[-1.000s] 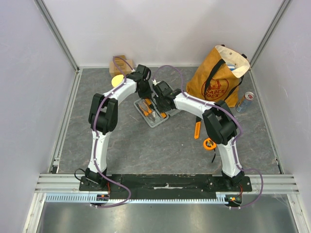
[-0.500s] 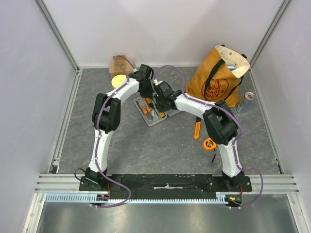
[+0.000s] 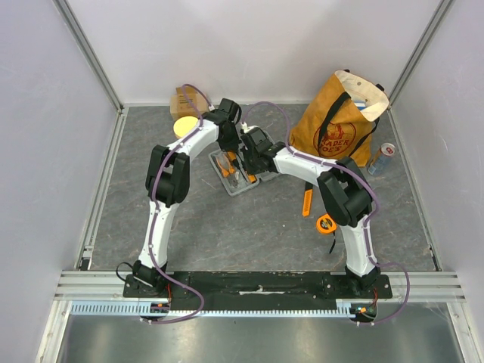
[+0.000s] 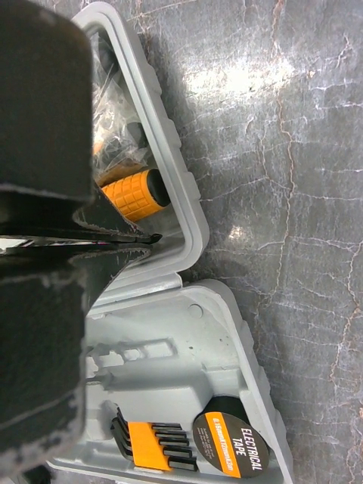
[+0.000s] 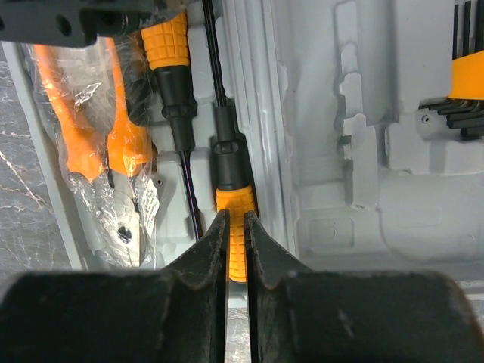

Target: Pack the tool kit

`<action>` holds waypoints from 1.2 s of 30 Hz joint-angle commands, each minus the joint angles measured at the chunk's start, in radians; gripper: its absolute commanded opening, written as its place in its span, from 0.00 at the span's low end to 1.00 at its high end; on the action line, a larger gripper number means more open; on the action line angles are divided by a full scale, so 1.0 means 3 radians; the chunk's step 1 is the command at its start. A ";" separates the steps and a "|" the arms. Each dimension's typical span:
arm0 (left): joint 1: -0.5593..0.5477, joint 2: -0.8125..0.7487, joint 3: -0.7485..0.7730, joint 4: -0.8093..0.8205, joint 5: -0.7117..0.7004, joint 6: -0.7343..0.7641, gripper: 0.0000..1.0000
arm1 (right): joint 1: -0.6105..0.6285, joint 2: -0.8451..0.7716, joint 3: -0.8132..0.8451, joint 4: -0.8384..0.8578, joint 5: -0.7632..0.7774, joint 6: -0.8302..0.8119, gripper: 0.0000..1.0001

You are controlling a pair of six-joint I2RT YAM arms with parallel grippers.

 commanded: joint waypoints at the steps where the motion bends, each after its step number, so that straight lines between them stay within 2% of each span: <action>1: -0.0062 -0.0053 0.0208 -0.0244 0.0052 -0.0056 0.07 | 0.0020 -0.0205 0.0051 -0.0107 0.0078 0.0083 0.17; 3: -0.0052 -0.0166 0.0336 -0.0239 0.0047 -0.0010 0.13 | 0.0015 -0.0302 0.0077 -0.0091 0.0159 0.0083 0.22; 5: -0.0052 -0.0288 0.0428 -0.0234 0.0012 0.0067 0.24 | 0.0000 -0.0419 0.0051 -0.0061 0.0236 0.0083 0.29; 10: 0.0025 -0.0656 0.0296 -0.0199 -0.0076 0.0195 0.38 | -0.0112 -0.0578 -0.0107 -0.0025 0.0318 0.0119 0.42; 13: 0.0122 -0.0907 -0.0066 -0.0127 0.0026 0.0210 0.38 | -0.0159 -0.0558 -0.0153 -0.0025 0.0206 0.0068 0.41; 18: 0.0235 -0.1341 -0.0823 0.0231 0.0240 0.0287 0.37 | -0.0149 -0.0522 -0.0204 0.0082 -0.0300 -0.0070 0.32; 24: 0.0367 -0.1526 -0.1498 0.0354 0.0246 0.0246 0.37 | -0.0154 -0.0369 -0.0220 -0.0004 0.0047 0.0098 0.29; 28: 0.0490 -0.1674 -0.1862 0.0446 0.0287 0.0215 0.36 | -0.0159 -0.0328 -0.0215 -0.0091 0.0379 0.0257 0.24; 32: 0.0582 -0.1833 -0.2092 0.0522 0.0313 0.0225 0.36 | -0.0164 -0.0267 -0.0189 -0.0173 0.0615 0.0288 0.20; 36: 0.0623 -0.1935 -0.2189 0.0558 0.0359 0.0266 0.35 | -0.0159 -0.0083 -0.0128 -0.0255 0.0564 0.0257 0.18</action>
